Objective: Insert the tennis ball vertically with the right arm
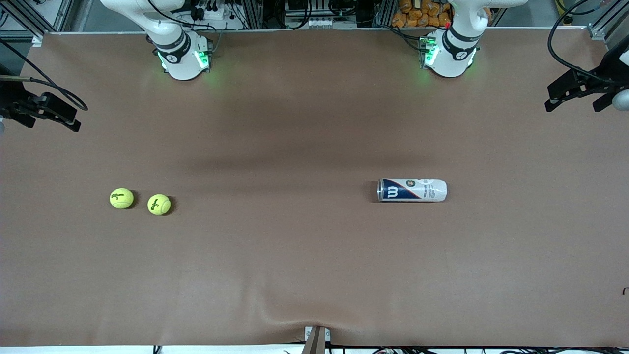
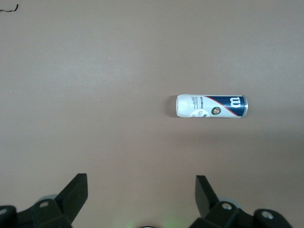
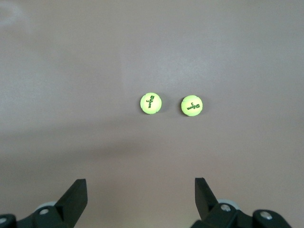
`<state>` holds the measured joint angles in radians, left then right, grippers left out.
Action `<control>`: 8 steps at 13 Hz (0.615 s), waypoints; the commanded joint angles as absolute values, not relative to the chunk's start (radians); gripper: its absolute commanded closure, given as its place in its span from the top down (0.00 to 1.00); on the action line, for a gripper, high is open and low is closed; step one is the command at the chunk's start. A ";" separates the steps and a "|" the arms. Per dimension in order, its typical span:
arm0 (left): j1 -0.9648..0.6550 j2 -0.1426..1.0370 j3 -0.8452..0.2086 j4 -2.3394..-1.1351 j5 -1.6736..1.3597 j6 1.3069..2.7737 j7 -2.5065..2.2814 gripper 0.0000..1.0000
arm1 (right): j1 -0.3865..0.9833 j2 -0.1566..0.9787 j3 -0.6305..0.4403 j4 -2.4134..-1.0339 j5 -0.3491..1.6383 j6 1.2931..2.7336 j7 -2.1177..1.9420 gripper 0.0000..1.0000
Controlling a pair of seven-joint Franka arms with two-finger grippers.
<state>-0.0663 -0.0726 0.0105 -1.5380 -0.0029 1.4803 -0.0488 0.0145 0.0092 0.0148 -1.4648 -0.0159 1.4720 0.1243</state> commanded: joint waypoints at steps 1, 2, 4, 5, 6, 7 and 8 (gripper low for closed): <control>-0.058 -0.064 0.008 -1.512 -0.011 1.456 -0.049 1.00 | 0.009 0.011 0.014 -1.456 -0.002 1.463 0.120 1.00; -0.057 -0.066 0.008 -1.514 -0.008 1.456 -0.049 1.00 | 0.009 0.011 0.014 -1.456 -0.002 1.463 0.120 1.00; -0.031 -0.071 0.008 -1.513 -0.009 1.456 -0.048 1.00 | 0.009 0.011 0.014 -1.456 -0.002 1.463 0.120 1.00; -0.026 -0.069 0.008 -1.509 -0.009 1.456 -0.046 1.00 | 0.009 0.011 0.014 -1.456 -0.002 1.463 0.120 1.00; -0.026 -0.069 0.008 -1.511 -0.009 1.456 -0.043 1.00 | 0.009 0.011 0.014 -1.454 -0.002 1.463 0.120 1.00; -0.026 -0.069 0.009 -1.511 -0.008 1.456 -0.046 1.00 | 0.009 0.011 0.014 -1.454 -0.002 1.463 0.120 1.00; -0.026 -0.069 0.009 -1.514 -0.006 1.448 -0.048 1.00 | 0.009 0.011 0.014 -1.454 -0.002 1.463 0.120 1.00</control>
<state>-0.0306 -0.0726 0.0120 -1.5330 -0.0029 1.4764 -0.0472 0.0145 0.0092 0.0147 -1.4648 -0.0159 1.4719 0.1243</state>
